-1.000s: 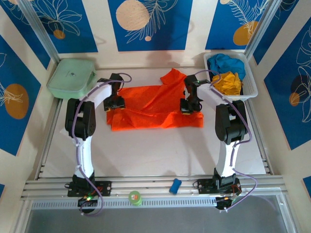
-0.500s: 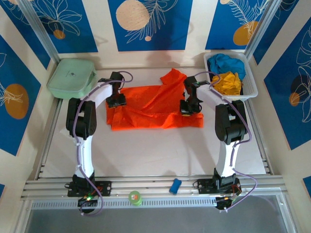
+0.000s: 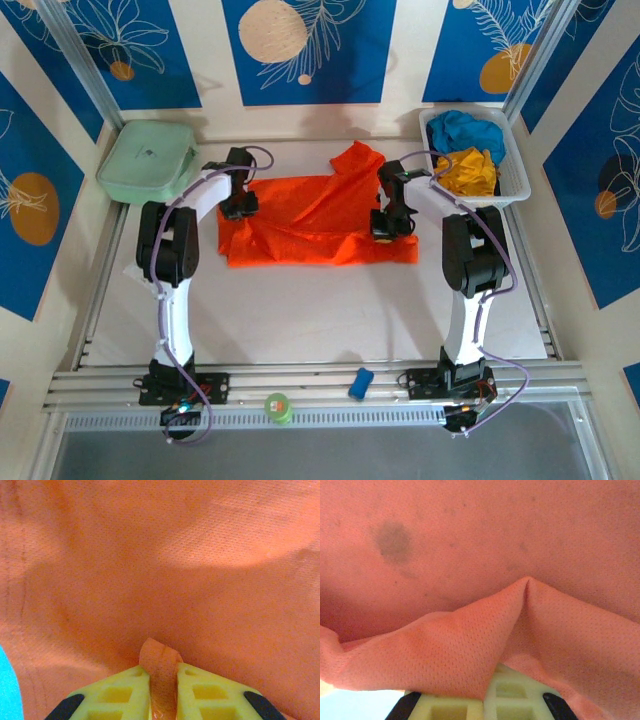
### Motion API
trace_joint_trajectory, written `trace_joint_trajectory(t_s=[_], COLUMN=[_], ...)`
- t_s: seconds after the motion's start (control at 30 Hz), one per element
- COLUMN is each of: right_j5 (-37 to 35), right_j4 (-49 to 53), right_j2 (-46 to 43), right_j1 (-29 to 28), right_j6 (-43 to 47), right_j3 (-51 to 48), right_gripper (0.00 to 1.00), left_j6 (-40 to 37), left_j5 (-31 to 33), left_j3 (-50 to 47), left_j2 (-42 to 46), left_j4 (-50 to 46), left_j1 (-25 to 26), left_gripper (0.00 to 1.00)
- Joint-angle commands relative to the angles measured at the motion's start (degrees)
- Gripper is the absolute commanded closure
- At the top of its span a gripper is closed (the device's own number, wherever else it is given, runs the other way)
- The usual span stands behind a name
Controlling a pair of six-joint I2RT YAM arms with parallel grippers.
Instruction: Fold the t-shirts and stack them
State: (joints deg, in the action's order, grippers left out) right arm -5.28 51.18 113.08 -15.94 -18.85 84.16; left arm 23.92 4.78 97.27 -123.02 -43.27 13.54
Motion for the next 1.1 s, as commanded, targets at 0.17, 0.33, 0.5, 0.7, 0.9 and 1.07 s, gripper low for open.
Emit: trace_joint_trajectory(t_s=[0.17,0.33,0.5,0.7,0.9,1.07], right_j5=[1.8,1.1,1.3,1.3,1.4,2.6], right_j4=[-0.5,-0.6,-0.9,0.3,4.2,9.1], right_j2=[-2.6,-5.3,-11.5,-18.9,-27.3,-35.5], right_j1=[-0.4,-0.3,-1.0,-5.9,-11.9,-18.4], right_j6=[-0.8,-2.0,-4.1,-7.7,-13.1,-17.9], right_j3=[-2.8,-5.6,-10.8,-17.6,-24.3,-29.2], right_gripper=[1.00,1.00,1.00,1.00,1.00,1.00], left_j6=[0.1,0.7,2.4,8.5,15.7,19.5], left_j5=[2.3,2.1,2.8,1.6,1.8,2.1], left_j3=[-5.3,-12.4,-22.4,-35.5,-45.0,-49.0], left_j2=[12.3,21.0,32.2,44.2,50.2,51.1], left_j4=[-4.4,-6.3,-9.4,-11.8,-12.7,-11.7], left_j1=[-0.4,0.3,3.1,7.4,8.9,9.5], left_gripper=[0.86,1.00,1.00,1.00,1.00,1.00])
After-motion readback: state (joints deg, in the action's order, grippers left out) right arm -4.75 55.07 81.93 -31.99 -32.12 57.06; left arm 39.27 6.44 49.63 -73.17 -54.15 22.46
